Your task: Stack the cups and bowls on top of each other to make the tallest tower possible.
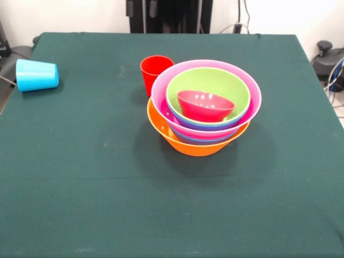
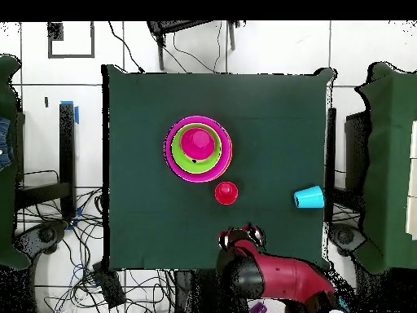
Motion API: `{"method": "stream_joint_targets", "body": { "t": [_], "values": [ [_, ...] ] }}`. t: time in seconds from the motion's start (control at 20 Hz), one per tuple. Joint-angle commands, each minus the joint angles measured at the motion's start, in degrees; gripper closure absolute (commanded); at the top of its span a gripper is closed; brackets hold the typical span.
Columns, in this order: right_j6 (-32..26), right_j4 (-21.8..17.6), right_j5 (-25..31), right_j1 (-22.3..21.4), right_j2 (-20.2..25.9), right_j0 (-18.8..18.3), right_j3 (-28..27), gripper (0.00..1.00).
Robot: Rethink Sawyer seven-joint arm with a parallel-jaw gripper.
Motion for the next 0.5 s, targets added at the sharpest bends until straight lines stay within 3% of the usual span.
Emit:
{"method": "stream_joint_targets", "body": {
  "t": [0.05, 0.2, 0.5],
  "values": [
    [-1.3, -1.8, 9.7, 4.3, 8.4, -4.6, -3.8, 0.00],
    [-4.3, -1.6, 13.5, 5.3, 11.1, -7.5, -5.9, 0.00],
    [-3.3, -0.8, 16.8, 8.3, 13.7, -7.1, -9.9, 0.00]
  ]
}}
